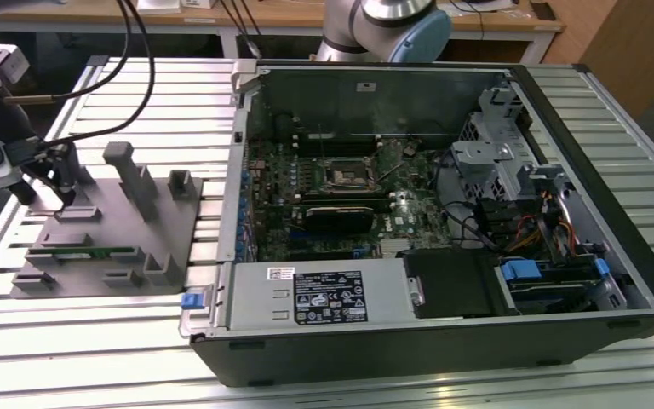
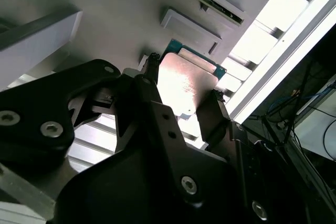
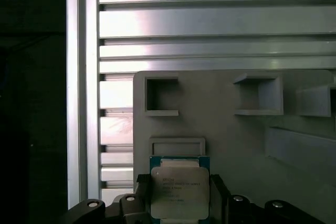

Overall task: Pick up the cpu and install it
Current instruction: 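Pick up the cpu and move it towards the insertion slot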

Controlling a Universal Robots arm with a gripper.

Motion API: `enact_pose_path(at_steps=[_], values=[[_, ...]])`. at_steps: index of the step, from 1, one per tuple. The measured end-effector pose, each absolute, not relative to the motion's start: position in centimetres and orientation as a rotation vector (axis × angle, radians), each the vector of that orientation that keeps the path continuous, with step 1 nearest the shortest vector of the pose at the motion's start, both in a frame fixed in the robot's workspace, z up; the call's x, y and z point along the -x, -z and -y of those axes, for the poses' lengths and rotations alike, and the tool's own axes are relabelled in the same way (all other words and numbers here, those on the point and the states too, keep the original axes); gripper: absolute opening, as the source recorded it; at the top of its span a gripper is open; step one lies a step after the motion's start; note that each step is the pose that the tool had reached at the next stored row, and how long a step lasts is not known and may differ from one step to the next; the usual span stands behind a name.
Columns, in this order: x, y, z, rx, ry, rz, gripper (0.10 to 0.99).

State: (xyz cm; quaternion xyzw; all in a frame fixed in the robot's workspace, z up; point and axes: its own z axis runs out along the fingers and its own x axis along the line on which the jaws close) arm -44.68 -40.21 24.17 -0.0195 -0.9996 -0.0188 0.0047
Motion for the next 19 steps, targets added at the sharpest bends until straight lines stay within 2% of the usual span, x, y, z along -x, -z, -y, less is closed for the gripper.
enact_pose_path(at_steps=[19], values=[[44.7, -27.0, 40.2, 0.061, 0.059, 3.131, 0.541]])
